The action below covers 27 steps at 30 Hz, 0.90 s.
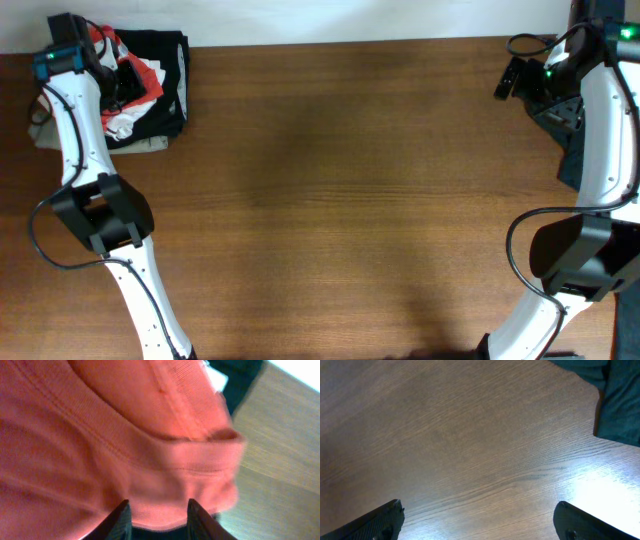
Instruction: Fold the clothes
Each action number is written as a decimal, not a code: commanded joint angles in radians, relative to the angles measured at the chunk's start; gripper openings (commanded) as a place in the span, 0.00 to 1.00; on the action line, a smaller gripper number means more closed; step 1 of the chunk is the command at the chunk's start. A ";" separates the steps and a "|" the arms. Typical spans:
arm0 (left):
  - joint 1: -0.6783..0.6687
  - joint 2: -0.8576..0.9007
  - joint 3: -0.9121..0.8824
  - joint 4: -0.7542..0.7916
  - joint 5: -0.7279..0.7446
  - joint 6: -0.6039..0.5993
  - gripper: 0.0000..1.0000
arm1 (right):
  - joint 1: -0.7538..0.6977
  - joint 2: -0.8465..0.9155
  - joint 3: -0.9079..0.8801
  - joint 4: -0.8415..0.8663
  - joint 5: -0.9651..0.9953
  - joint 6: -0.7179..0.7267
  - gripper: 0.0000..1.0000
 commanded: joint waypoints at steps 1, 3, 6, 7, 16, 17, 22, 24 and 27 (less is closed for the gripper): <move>-0.051 -0.255 0.076 -0.042 0.034 -0.001 0.57 | 0.004 -0.007 0.008 -0.001 0.005 0.000 0.99; -0.093 -0.347 0.076 -0.093 0.033 -0.001 0.94 | 0.004 -0.007 0.009 0.113 -0.002 0.005 0.99; -0.159 -0.396 0.076 -0.184 0.033 -0.001 0.99 | 0.005 -0.007 0.009 0.221 -0.006 0.004 0.99; -0.173 -0.396 0.076 -0.208 0.033 -0.001 0.99 | 0.005 -0.007 0.009 0.221 -0.006 0.004 0.99; -0.230 -0.394 0.073 -0.309 0.032 -0.001 0.99 | 0.034 -0.413 0.023 0.033 -0.215 -0.016 0.99; -0.230 -0.394 0.073 -0.309 0.032 -0.001 0.99 | 0.053 -0.475 0.023 -0.013 -0.212 -0.015 0.99; -0.230 -0.394 0.073 -0.309 0.032 -0.001 0.99 | 0.274 -0.767 0.023 -0.092 -0.213 -0.015 0.99; -0.230 -0.394 0.073 -0.309 0.032 -0.001 0.99 | 0.292 -0.844 0.023 -0.092 -0.212 -0.016 0.99; -0.230 -0.394 0.073 -0.309 0.032 -0.001 0.99 | 0.293 -0.919 0.023 -0.123 -0.212 -0.016 0.99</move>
